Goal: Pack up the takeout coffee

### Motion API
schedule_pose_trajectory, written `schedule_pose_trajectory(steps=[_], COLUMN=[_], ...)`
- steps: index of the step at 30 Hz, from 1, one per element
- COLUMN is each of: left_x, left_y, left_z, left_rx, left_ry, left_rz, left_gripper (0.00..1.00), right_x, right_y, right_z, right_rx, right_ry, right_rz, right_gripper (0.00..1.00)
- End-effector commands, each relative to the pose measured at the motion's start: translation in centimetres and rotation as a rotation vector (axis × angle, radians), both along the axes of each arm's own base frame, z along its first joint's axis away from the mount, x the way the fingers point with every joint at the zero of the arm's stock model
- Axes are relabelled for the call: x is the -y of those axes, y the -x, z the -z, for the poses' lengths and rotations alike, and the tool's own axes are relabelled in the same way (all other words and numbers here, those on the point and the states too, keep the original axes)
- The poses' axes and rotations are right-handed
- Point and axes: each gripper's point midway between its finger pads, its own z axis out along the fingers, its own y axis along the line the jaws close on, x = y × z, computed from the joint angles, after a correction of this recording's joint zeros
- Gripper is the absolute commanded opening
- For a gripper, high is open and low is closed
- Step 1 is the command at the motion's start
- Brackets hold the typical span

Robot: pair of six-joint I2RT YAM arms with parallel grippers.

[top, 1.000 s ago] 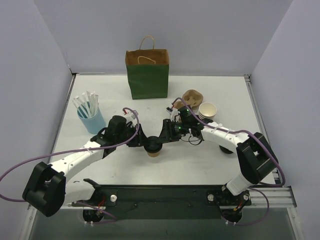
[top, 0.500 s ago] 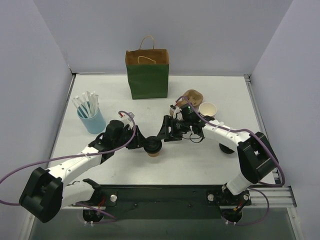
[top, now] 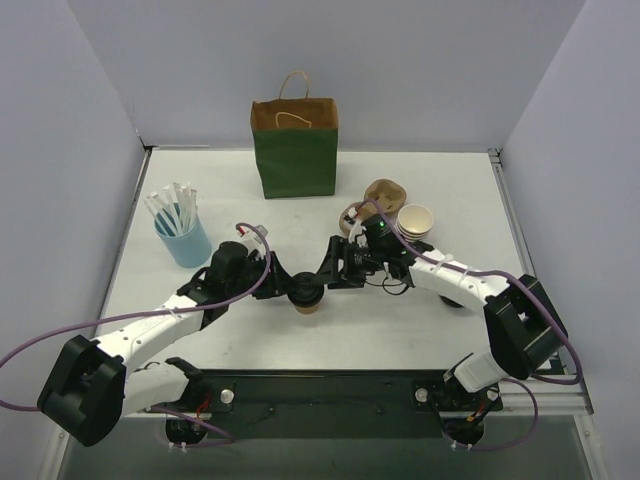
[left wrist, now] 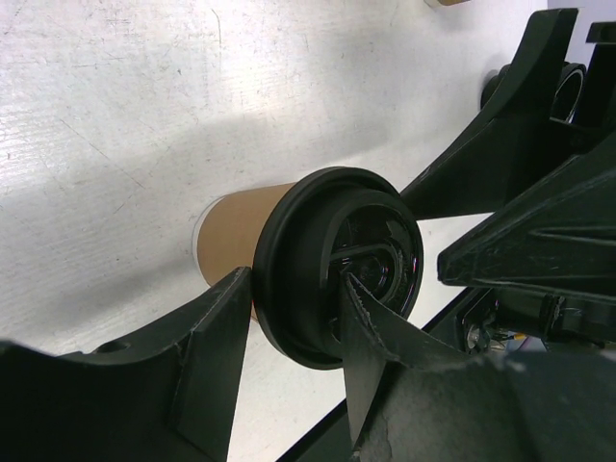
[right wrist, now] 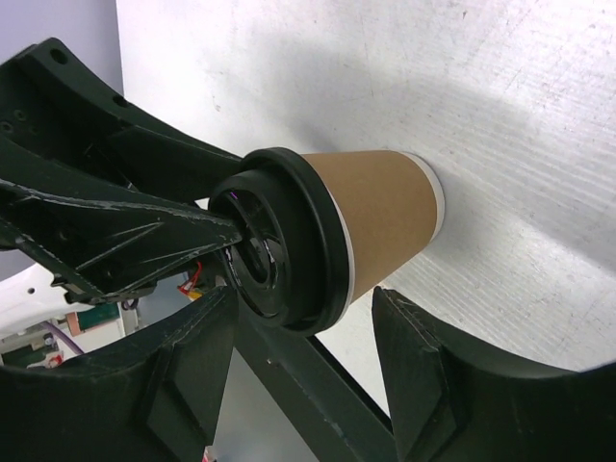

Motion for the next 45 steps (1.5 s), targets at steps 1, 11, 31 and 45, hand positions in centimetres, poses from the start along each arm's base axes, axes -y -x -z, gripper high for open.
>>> schedule_pose_trajectory(steps=[1, 11, 31, 45], left_x=[-1.2, -1.5, -2.3, -3.0], left_y=[0.9, 0.8, 1.0, 1.1], left_z=[2.5, 3.7, 5.2, 5.7], left_rx=[-0.044, -0.048, -0.078, -0.087], left_ry=[-0.071, -0.087, -0.136, -0.200], left_rz=[-0.022, -0.035, -0.057, -0.049], left_gripper=[0.50, 0.48, 0.47, 0.47], right_x=[-0.4, 0.7, 5.0, 3.2], right_y=[0.2, 1.0, 2.1, -1.1], right_z=[-0.3, 3.2, 9.9, 1.8], right_rx=[0.027, 0.020, -0.048, 0.017], right_ry=[-0.004, 0.060, 0.132, -0.075], right_rz=[0.002, 0.014, 0.108, 0.142], right_gripper=[0.57, 0.37, 0.30, 0.45])
